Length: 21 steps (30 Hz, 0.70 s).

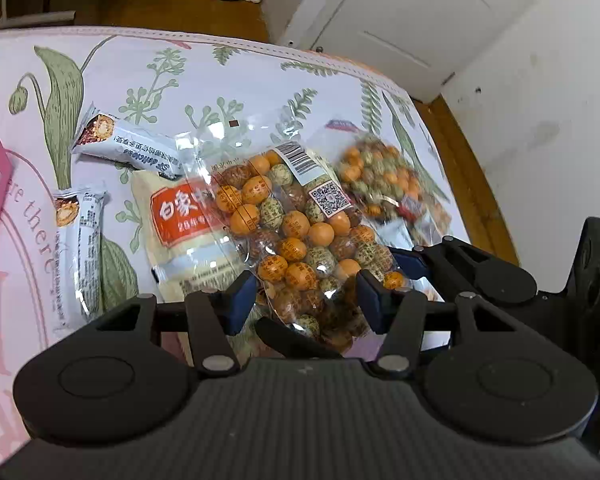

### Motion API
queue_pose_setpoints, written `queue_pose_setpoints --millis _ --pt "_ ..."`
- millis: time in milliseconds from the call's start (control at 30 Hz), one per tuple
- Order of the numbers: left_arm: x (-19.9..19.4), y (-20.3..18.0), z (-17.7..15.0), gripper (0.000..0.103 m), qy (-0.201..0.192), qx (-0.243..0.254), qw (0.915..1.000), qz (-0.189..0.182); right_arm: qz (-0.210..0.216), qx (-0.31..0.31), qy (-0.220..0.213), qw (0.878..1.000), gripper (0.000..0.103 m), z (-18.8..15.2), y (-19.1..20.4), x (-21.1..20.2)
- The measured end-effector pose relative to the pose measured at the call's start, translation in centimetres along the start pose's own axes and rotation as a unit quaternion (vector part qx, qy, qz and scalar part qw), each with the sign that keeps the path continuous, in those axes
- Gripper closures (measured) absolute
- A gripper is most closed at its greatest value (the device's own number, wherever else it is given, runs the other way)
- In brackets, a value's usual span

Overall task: Organize snacks
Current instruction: 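Grasp the clear bag of coated peanuts with both grippers together, then carry the peanut bag with both grippers over and down into the pink box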

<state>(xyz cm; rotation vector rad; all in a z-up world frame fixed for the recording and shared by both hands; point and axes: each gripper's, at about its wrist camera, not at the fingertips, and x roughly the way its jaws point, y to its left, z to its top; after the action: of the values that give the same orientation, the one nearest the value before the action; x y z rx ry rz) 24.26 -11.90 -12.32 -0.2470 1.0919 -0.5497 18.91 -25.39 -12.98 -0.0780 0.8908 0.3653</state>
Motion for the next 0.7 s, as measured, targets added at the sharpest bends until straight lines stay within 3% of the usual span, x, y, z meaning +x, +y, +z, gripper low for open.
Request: queue_pose_setpoints --millis 367,700 --pt "-3.5 -1.8 -2.5 0.050 0.021 0.049 0.9984 0.020 -0.006 0.051 -0.028 0.998 0.012 -2.8 2.7 -3.0" --pt "-7.6 -1.7 -5.0 0.050 0.068 0.024 0.9971 0.022 0.004 0.054 0.004 0.999 0.012 -3.8 6.6 -6.1"
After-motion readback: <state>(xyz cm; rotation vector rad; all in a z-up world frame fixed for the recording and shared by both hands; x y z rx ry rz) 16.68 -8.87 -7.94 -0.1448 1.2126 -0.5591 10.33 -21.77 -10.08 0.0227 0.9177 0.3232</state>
